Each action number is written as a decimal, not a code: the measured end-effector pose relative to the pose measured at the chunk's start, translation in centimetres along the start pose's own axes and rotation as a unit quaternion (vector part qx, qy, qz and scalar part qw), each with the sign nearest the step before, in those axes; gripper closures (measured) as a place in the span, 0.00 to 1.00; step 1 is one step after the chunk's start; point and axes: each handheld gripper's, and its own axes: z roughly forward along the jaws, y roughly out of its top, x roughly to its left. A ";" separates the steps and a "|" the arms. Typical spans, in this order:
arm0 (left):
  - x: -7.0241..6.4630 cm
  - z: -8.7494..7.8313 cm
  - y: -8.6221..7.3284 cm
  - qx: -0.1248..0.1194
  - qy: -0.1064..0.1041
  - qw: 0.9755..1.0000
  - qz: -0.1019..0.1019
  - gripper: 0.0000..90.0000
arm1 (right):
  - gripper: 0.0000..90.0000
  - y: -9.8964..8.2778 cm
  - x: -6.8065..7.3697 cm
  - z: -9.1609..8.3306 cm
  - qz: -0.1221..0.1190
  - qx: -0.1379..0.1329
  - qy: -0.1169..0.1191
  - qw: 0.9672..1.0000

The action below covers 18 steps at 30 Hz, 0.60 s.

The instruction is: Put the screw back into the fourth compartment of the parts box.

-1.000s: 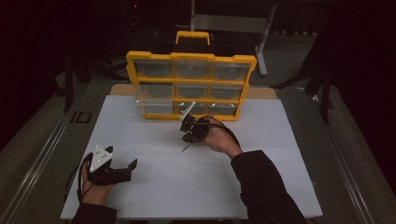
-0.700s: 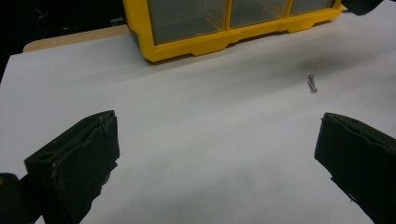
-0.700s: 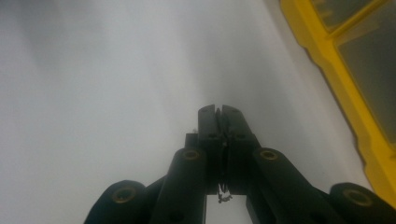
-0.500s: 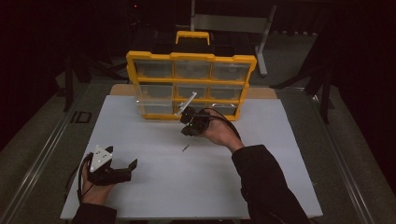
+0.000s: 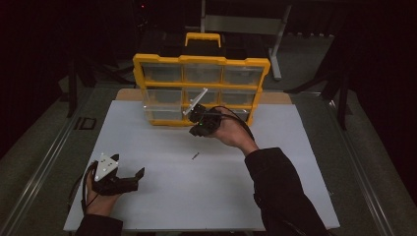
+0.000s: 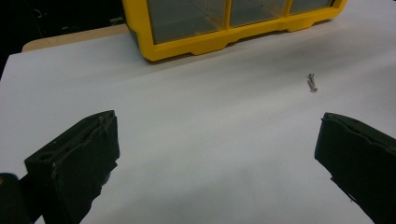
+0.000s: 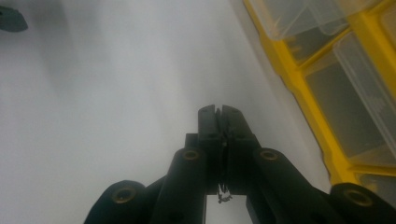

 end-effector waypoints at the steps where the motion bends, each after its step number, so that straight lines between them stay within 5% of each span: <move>1: 0.0 0.0 0.0 0.000 0.000 1.000 0.000 0.01 | 0.97 0.1 -0.1 -0.1 0.000 0.000 -0.001 1.000; 18: 0.0 0.0 0.0 0.001 -0.001 1.000 -0.002 0.01 | 0.97 1.8 -1.2 -2.4 0.019 -0.020 -0.017 0.999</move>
